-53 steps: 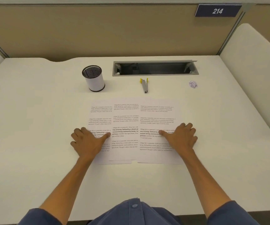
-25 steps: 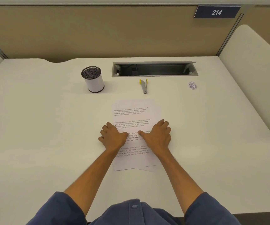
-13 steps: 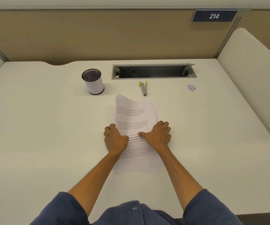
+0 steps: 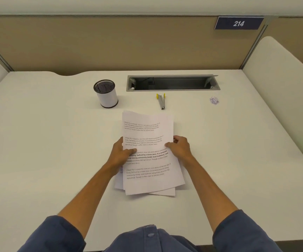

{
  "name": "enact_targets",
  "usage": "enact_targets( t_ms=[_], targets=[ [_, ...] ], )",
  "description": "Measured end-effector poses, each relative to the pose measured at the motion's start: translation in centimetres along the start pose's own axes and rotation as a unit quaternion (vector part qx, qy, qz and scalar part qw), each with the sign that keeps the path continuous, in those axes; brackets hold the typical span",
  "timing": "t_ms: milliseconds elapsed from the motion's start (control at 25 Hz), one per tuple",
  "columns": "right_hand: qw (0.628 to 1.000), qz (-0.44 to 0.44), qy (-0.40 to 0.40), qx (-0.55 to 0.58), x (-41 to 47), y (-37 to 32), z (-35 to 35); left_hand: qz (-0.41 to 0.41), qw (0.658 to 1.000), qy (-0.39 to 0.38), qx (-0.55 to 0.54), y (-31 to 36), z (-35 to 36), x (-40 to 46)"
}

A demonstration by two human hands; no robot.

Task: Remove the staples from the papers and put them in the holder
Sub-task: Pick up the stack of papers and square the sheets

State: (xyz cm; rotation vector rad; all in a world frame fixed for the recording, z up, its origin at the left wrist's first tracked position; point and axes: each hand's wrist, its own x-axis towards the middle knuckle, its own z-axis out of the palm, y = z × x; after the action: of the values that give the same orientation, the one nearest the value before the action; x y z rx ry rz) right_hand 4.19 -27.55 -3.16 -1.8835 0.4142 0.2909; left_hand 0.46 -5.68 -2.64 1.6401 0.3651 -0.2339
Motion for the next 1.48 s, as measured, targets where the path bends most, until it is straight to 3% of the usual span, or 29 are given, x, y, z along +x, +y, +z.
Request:
enact_targets(
  t_ms=[320, 600, 760, 920, 1080, 1280, 1480],
  targets=[
    [0.951, -0.033, -0.166, 0.258, -0.6, -5.0, -2.6, 0.056, 0.993, -0.065, -0.08, 2.9, -1.7, -0.6],
    [0.931, -0.089, -0.27, 0.229, -1.4, -8.7, -4.1, 0.087, 0.983, -0.133, -0.096, 6.7, -3.2, -1.4],
    [0.915, -0.067, -0.322, 0.232, -1.7, -9.7, -4.0, 0.092, 0.98, -0.148, -0.096, 8.1, -4.3, -1.3],
    [0.927, -0.084, -0.27, 0.246, -1.3, -9.6, -3.4, 0.103, 0.983, -0.136, -0.075, 8.4, -5.0, -1.2],
    [0.957, -0.17, -0.169, 0.163, -1.5, -10.1, -3.7, 0.124, 0.987, -0.101, -0.024, 8.6, -5.1, -0.9],
    [0.949, -0.279, -0.102, 0.109, -2.9, -11.1, -3.7, 0.185, 0.981, -0.038, -0.046, 10.2, -3.8, -0.9],
    [0.941, -0.305, -0.03, 0.142, -4.0, -11.5, -2.9, 0.241, 0.968, 0.014, -0.065, 11.2, -2.7, -1.1]
  ],
)
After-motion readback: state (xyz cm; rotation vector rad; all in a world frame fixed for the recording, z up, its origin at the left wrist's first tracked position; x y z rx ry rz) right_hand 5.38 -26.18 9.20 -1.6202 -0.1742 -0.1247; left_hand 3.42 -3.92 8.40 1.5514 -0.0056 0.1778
